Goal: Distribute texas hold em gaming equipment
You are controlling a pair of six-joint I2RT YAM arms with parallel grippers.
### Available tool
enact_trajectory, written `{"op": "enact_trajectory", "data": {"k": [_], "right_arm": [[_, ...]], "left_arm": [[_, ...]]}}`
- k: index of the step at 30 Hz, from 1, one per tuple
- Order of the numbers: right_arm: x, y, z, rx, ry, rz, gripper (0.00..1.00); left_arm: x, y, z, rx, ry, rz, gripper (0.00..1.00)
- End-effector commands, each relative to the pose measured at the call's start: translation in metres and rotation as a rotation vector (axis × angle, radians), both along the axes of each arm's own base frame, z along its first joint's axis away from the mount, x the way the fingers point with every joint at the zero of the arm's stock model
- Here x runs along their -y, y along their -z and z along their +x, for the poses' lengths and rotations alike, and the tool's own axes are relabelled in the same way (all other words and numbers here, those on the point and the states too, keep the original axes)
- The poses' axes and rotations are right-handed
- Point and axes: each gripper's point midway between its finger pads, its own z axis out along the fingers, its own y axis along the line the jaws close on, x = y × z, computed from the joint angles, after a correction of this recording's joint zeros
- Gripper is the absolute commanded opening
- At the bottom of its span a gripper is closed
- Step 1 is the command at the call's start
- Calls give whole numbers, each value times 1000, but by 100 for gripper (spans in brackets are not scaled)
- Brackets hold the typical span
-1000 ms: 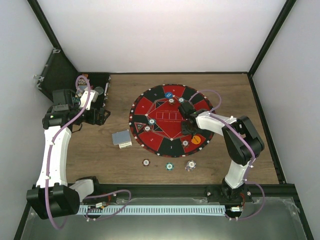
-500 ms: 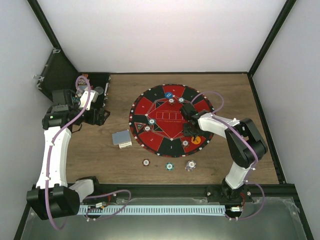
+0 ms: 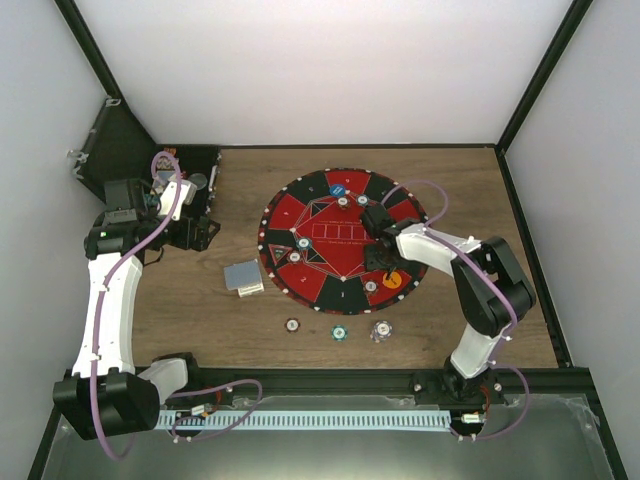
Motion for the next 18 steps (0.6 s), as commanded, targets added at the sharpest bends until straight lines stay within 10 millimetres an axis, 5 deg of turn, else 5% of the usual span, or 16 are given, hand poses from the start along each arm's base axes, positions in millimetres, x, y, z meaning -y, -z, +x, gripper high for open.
{"op": "enact_trajectory", "data": {"k": [1, 7, 18], "right_arm": [[-3, -30, 18, 66, 19, 16, 71], [-10, -61, -1, 99, 13, 30, 78], [-21, -65, -124, -21, 29, 102, 85]], "left_arm": [[0, -10, 0, 31, 9, 3, 100], [0, -11, 2, 34, 7, 1, 100], [1, -10, 5, 30, 14, -11, 100]]}}
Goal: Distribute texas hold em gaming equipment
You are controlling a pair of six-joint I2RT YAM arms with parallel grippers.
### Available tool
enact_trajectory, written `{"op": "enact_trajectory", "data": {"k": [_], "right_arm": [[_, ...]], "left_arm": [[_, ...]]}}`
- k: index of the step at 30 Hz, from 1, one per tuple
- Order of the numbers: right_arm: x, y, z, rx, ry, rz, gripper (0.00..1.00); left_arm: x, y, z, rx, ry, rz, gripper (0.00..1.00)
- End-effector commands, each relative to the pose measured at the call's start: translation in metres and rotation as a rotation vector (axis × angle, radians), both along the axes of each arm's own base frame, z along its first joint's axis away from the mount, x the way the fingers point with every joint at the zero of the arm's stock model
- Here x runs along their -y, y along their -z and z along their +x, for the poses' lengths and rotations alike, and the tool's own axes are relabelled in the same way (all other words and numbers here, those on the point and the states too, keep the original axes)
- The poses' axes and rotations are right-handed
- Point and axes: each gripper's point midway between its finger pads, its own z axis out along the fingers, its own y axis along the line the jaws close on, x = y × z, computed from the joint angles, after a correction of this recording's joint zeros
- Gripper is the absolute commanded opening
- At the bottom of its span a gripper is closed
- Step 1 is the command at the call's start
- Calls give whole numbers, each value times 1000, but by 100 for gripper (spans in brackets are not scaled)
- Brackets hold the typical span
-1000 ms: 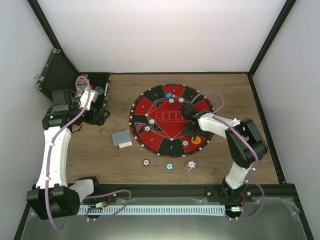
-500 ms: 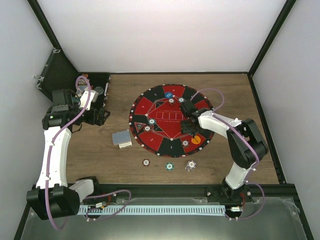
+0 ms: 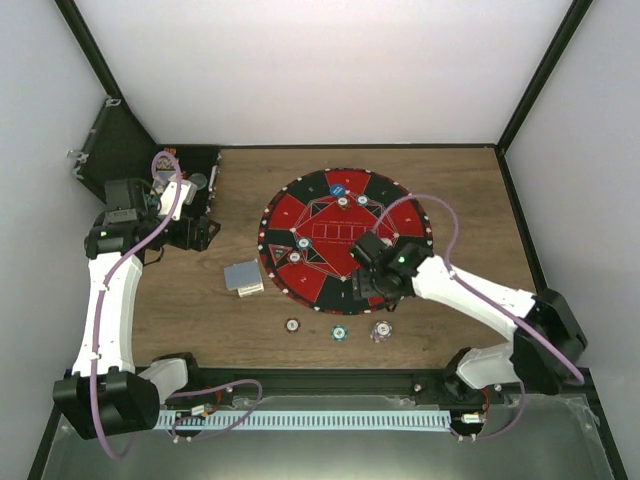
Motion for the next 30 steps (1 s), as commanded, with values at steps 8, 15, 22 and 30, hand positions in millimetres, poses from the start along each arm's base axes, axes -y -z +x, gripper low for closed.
{"op": "enact_trajectory", "data": {"k": [8, 15, 22, 30], "right_arm": [[15, 19, -76, -145, 64, -19, 82], [17, 36, -97, -180, 56, -71, 71], [19, 43, -106, -195, 46, -82, 66], [16, 46, -106, -197, 32, -73, 59]], "left_arm": [[1, -13, 6, 37, 10, -16, 100], [2, -13, 6, 35, 8, -19, 100], [1, -12, 6, 34, 5, -21, 100], [1, -14, 5, 38, 3, -21, 100]]}}
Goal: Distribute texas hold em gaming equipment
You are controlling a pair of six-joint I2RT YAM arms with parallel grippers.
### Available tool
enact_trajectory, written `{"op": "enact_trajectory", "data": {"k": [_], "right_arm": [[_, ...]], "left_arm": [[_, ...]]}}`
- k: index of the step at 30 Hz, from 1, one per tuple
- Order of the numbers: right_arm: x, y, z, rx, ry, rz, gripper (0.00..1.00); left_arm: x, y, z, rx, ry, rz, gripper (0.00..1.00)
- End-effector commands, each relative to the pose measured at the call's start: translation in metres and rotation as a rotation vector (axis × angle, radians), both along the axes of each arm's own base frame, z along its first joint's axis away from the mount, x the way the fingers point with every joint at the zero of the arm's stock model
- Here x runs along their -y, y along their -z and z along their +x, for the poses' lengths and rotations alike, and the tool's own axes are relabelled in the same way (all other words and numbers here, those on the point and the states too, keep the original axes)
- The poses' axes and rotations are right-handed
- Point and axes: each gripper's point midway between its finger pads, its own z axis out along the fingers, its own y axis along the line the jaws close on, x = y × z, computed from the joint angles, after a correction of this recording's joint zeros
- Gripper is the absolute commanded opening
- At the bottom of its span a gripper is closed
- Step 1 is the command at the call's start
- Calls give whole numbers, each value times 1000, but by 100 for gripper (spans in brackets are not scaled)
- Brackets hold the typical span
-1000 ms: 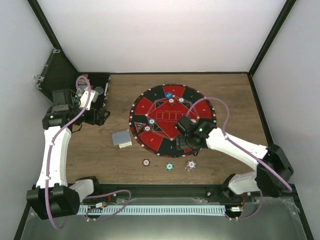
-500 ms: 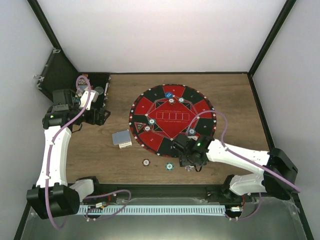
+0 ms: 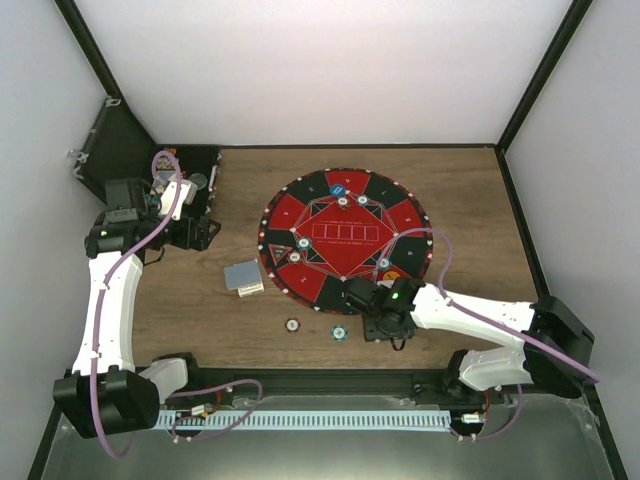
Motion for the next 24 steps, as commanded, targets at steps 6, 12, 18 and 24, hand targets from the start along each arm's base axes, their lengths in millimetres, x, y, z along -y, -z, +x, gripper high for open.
{"op": "enact_trajectory", "data": {"k": [6, 12, 18, 24], "right_arm": [[-1, 6, -2, -7, -5, -3, 56], [-1, 7, -2, -4, -10, -6, 51], [-1, 5, -1, 1, -10, -5, 41], [-1, 3, -1, 8, -8, 1, 31]], "left_arm": [[0, -17, 5, 48, -2, -11, 100], [0, -16, 5, 45, -4, -11, 100], [0, -19, 4, 55, -5, -9, 100], [0, -19, 3, 56, -4, -8, 100]]}}
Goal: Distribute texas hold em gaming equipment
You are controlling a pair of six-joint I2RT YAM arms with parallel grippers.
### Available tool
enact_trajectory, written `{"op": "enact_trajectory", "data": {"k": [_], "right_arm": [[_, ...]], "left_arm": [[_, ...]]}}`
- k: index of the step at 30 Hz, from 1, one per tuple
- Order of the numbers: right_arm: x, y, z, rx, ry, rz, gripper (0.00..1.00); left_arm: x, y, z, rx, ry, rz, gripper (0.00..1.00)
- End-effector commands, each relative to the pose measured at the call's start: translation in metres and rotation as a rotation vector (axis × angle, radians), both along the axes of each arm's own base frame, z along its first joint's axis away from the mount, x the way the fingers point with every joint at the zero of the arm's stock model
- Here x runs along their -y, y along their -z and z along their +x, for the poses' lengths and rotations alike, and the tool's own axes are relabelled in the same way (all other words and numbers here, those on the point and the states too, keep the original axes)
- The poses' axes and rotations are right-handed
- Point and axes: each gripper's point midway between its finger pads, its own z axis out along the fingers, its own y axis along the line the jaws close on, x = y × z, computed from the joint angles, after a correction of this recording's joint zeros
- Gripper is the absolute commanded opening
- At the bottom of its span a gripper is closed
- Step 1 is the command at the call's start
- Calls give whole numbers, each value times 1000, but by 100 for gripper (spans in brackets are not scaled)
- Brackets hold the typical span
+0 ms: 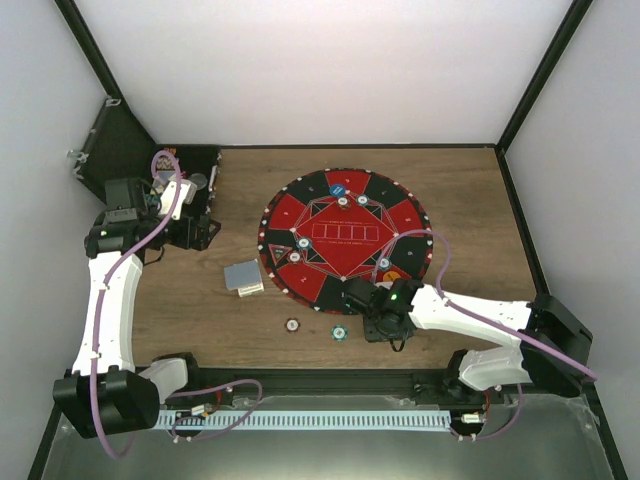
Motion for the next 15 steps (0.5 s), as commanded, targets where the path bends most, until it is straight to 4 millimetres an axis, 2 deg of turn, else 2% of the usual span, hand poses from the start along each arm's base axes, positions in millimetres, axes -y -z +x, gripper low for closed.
{"op": "enact_trajectory", "data": {"k": [1, 6, 9, 15], "right_arm": [[0, -4, 2, 20, 1, 4, 29], [1, -15, 5, 43, 3, 7, 22], [-2, -30, 12, 78, 5, 13, 18], [-16, -61, 28, 134, -19, 24, 17]], "left_arm": [[0, -19, 3, 58, -1, -5, 100], [-1, -21, 2, 65, -3, 0, 100], [0, -20, 2, 60, -1, -4, 100], [0, -22, 2, 62, -2, -6, 100]]}}
